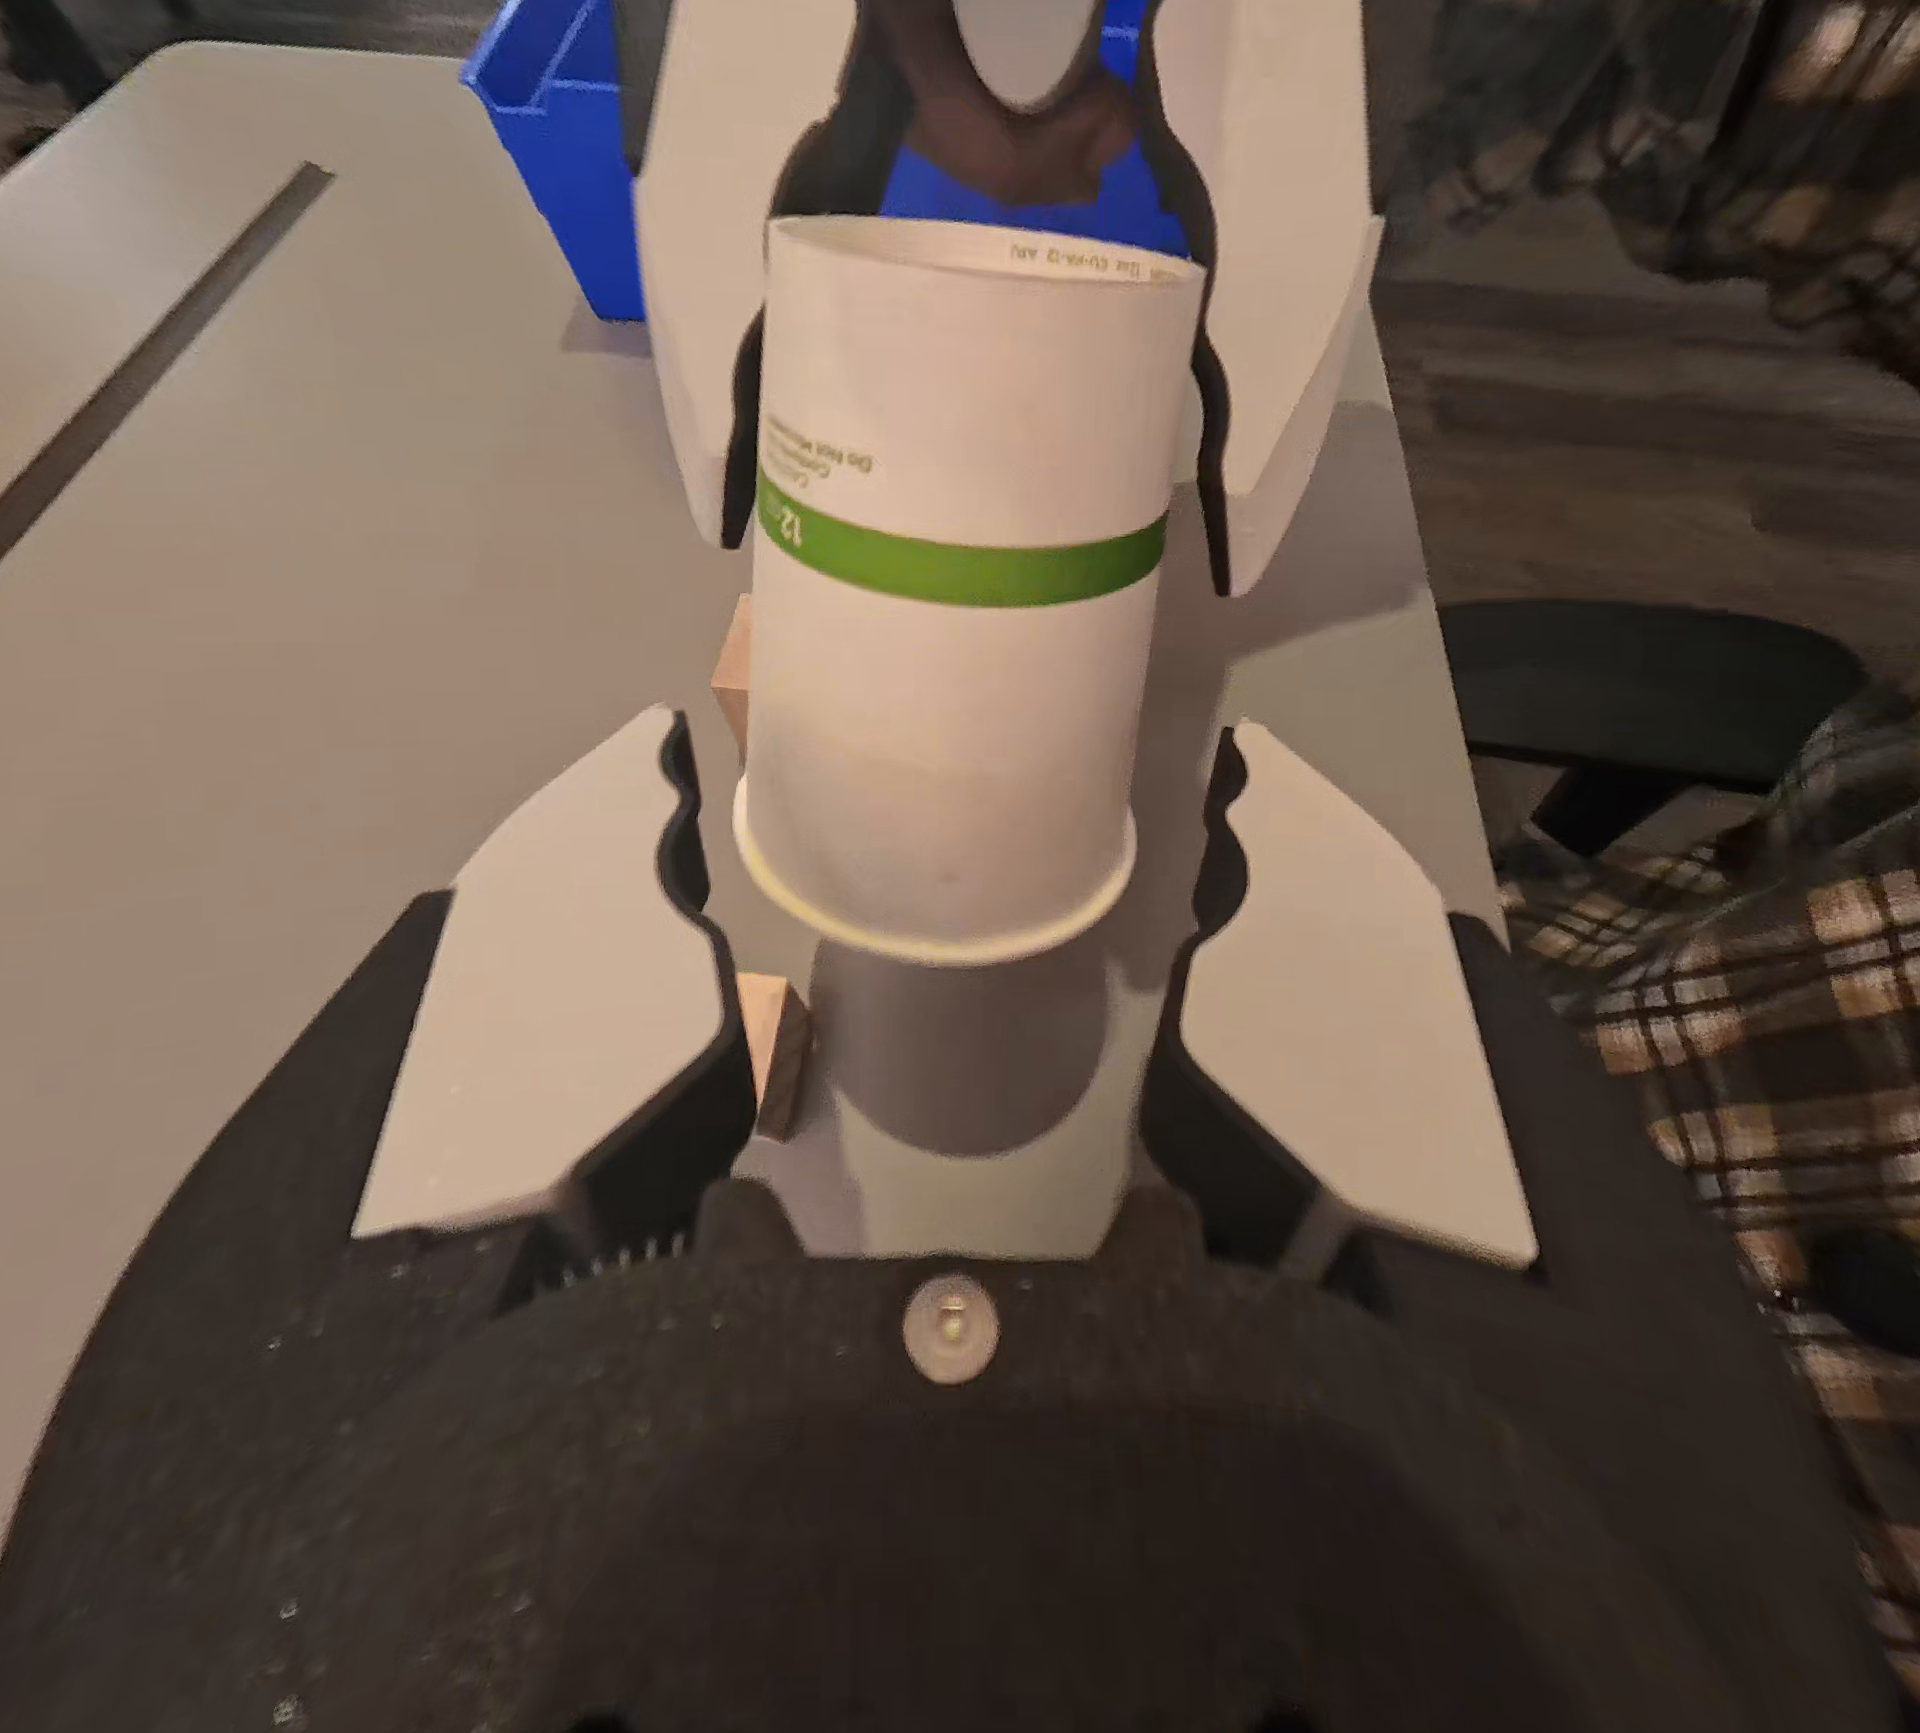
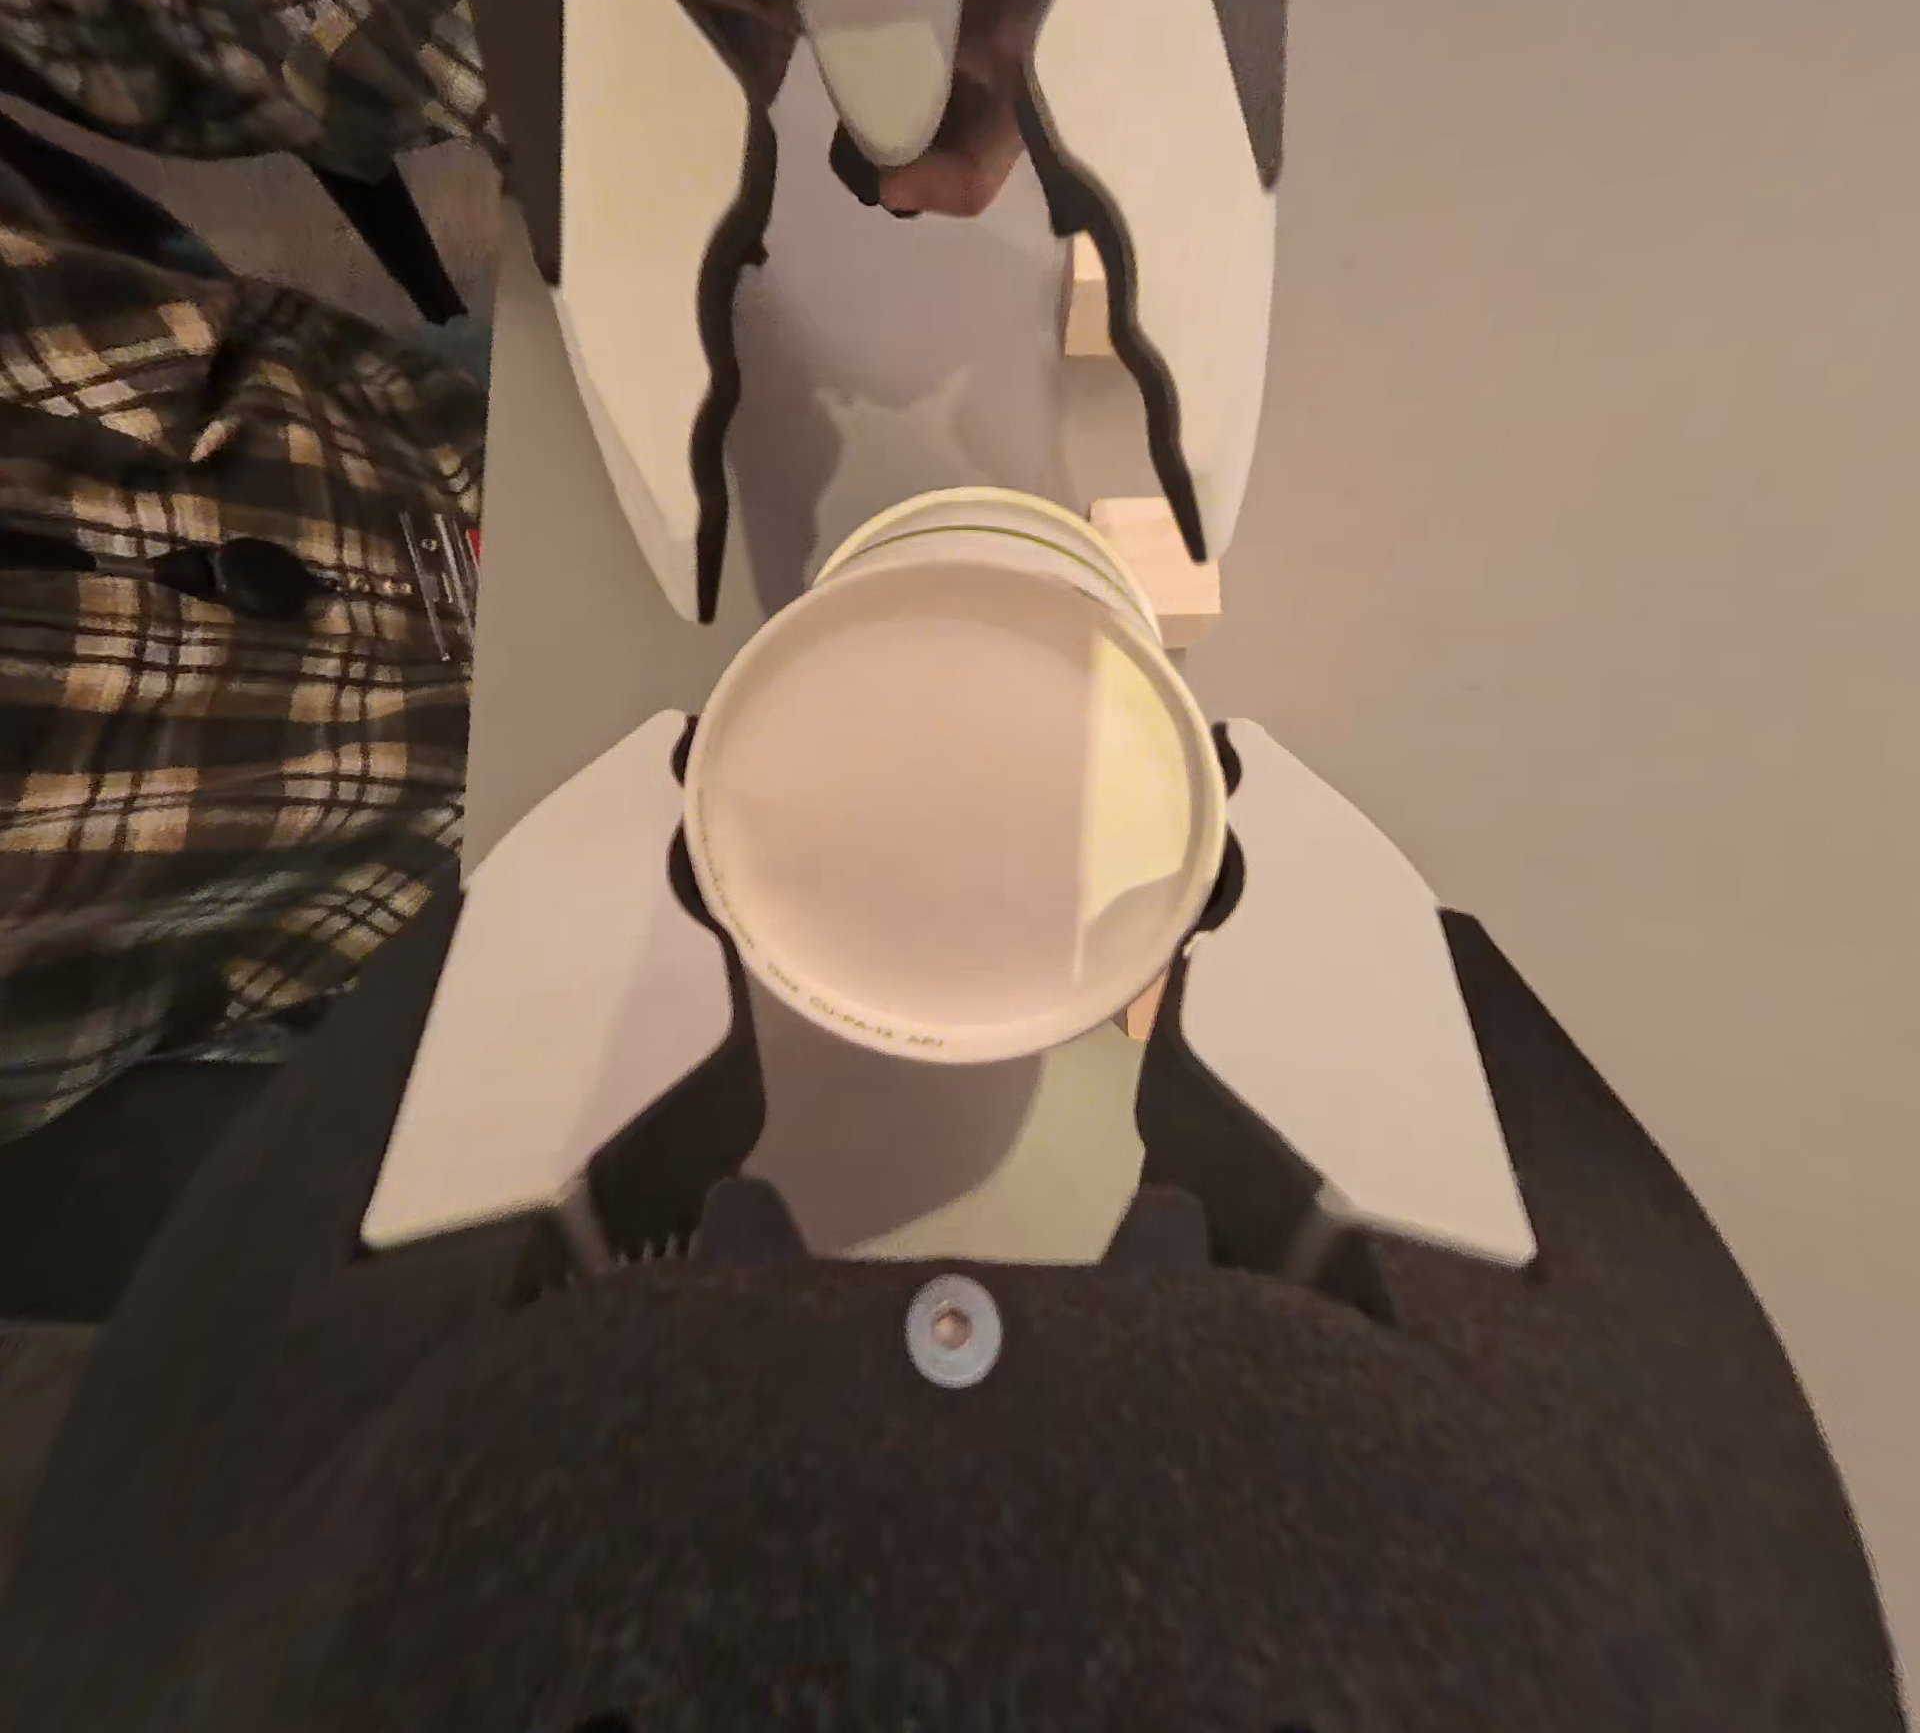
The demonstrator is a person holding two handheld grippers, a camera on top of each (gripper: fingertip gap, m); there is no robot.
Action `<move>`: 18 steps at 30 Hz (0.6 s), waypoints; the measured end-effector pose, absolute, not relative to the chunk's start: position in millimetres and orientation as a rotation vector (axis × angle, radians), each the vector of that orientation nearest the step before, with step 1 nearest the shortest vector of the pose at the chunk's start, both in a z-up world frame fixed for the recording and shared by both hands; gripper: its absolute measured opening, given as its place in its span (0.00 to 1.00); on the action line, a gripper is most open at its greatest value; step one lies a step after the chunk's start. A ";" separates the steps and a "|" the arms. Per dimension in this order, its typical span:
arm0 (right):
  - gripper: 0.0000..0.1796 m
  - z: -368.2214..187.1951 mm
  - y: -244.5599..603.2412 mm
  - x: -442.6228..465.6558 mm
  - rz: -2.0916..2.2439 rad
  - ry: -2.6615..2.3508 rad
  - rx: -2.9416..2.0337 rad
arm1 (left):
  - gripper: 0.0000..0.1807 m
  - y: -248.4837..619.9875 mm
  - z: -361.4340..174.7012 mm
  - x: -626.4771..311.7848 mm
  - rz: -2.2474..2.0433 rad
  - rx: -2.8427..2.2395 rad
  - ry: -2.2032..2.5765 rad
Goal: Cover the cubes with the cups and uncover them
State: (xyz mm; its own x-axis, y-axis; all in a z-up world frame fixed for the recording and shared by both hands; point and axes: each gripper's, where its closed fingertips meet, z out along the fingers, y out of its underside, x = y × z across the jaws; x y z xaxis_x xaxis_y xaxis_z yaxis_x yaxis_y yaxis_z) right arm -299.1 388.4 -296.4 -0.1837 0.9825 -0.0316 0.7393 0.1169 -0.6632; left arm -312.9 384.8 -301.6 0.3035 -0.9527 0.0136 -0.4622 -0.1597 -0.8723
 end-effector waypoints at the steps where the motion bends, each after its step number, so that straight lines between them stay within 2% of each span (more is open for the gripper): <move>1: 0.50 -296.9 388.2 -300.3 0.782 -2.004 -1.672 | 0.52 385.6 -305.0 -310.4 -0.766 -1.769 1.295; 18: 0.50 -308.0 384.0 -325.0 0.785 -2.166 -1.703 | 0.49 389.2 -327.9 -298.8 -0.919 -1.735 1.282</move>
State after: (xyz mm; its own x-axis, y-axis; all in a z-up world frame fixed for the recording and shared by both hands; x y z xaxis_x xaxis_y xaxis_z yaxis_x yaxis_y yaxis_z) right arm -325.0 384.0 -308.0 -0.2688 0.9566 -0.1127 0.8069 0.1598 -0.5687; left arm -298.8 389.2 -327.9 0.2315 -0.9675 0.1018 -0.4069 -0.1913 -0.8932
